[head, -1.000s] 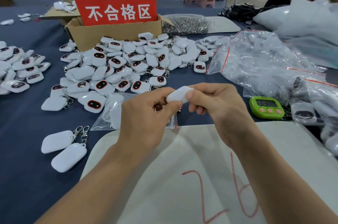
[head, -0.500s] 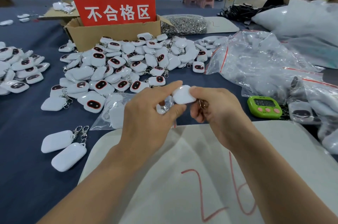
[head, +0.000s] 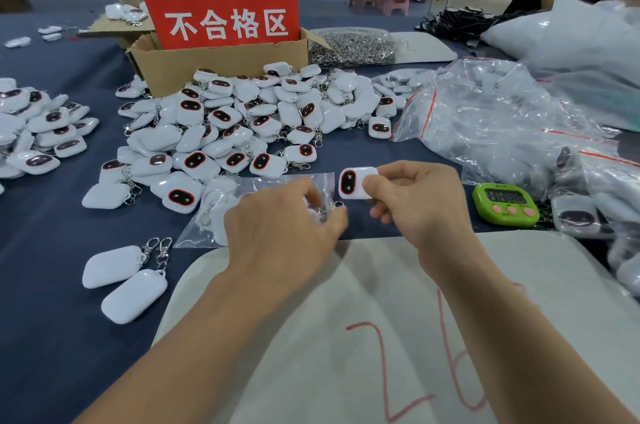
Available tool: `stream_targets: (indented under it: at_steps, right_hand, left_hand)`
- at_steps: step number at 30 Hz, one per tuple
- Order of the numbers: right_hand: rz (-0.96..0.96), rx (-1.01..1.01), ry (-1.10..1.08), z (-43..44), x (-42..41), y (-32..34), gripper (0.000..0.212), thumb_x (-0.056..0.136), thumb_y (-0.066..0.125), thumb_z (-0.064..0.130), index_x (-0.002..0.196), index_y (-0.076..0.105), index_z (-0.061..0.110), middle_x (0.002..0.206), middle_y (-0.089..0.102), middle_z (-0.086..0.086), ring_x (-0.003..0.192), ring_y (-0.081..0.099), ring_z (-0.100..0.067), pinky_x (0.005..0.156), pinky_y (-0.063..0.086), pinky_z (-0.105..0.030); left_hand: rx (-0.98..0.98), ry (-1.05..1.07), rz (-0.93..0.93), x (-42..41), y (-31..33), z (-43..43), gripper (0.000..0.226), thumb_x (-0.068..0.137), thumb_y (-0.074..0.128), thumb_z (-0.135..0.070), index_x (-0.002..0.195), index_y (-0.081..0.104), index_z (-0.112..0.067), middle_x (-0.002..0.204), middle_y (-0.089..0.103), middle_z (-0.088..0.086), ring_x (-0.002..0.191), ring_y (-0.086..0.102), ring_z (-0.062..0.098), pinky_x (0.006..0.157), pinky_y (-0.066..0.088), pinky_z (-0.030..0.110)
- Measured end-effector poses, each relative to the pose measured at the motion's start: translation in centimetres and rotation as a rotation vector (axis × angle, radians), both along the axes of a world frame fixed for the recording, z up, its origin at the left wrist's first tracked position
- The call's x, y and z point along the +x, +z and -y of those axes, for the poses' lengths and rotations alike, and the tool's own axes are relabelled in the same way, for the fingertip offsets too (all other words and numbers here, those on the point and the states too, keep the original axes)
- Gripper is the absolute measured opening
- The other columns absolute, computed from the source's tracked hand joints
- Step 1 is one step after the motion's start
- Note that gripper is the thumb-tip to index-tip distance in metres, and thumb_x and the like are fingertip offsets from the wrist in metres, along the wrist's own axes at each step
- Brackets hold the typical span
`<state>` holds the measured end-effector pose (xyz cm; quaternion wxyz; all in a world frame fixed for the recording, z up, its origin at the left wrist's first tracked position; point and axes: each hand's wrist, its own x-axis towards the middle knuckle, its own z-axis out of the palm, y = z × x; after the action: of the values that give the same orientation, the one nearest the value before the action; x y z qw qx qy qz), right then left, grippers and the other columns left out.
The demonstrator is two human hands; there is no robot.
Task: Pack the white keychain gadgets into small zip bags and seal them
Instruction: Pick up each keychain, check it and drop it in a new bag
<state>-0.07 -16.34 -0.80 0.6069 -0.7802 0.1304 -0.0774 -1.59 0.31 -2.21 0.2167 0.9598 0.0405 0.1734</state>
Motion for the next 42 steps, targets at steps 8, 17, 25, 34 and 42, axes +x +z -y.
stream_targets:
  at_steps: [8, 17, 25, 34, 42]
  right_hand:
    - [-0.012, 0.013, 0.043, -1.5, 0.2, -0.5, 0.01, 0.087, 0.075, 0.016, 0.086, 0.066, 0.013, 0.057, 0.071, -0.008, 0.041, 0.056, -0.011, 0.044, 0.046, -0.018]
    - [-0.017, 0.03, 0.426, -2.6, 0.7, -0.1, 0.027, 0.094, 0.054, 0.008, 0.083, 0.079, 0.008, 0.067, 0.068, -0.006, 0.058, 0.059, -0.01, 0.061, 0.053, -0.026]
    - [0.079, -0.016, -0.088, 0.8, 2.3, -1.3, 0.031, 0.082, 0.06, 0.018, 0.075, 0.08, 0.04, 0.081, 0.077, 0.017, 0.057, 0.058, -0.001, 0.067, 0.051, -0.02]
    - [0.168, -0.171, 0.172, -1.1, 6.9, -2.2, 0.044, 0.093, 0.052, 0.008, 0.107, 0.078, 0.041, 0.059, 0.063, 0.018, 0.041, 0.038, -0.004, 0.041, 0.033, -0.012]
    - [0.137, -0.517, 0.646, -2.8, 11.1, -1.3, 0.048, 0.1, 0.056, 0.007, 0.132, 0.068, 0.04, 0.149, 0.056, 0.014, 0.135, 0.05, -0.005, 0.111, 0.031, -0.016]
  left_hand:
    - [-0.019, -0.034, 0.068, -0.1, 0.0, 0.1, 0.021, 0.087, 0.056, -0.047, 0.077, 0.054, -0.029, 0.063, 0.062, -0.009, 0.065, 0.056, 0.021, 0.062, 0.029, 0.032]
    - [-0.204, -0.172, 0.266, -0.7, 0.4, -0.4, 0.02, 0.097, 0.042, -0.04, 0.086, 0.056, -0.031, 0.054, 0.05, -0.011, 0.056, 0.045, 0.014, 0.057, 0.029, 0.035]
    - [-0.627, 0.347, 0.429, 1.8, 1.8, -5.5, 0.028, 0.082, 0.04, -0.024, 0.07, 0.064, -0.034, 0.056, 0.056, -0.016, 0.057, 0.049, 0.009, 0.057, 0.03, 0.031]
    - [-0.67, 0.376, 0.393, 2.3, 1.4, -6.0, 0.03, 0.079, 0.04, -0.025, 0.071, 0.067, -0.036, 0.057, 0.057, -0.017, 0.06, 0.051, 0.011, 0.058, 0.034, 0.028]
    - [-0.824, 0.226, 0.435, 2.9, 1.6, -7.6, 0.033, 0.076, 0.045, -0.014, 0.066, 0.07, -0.032, 0.059, 0.052, 0.01, 0.049, 0.037, 0.011, 0.053, 0.031, 0.032]
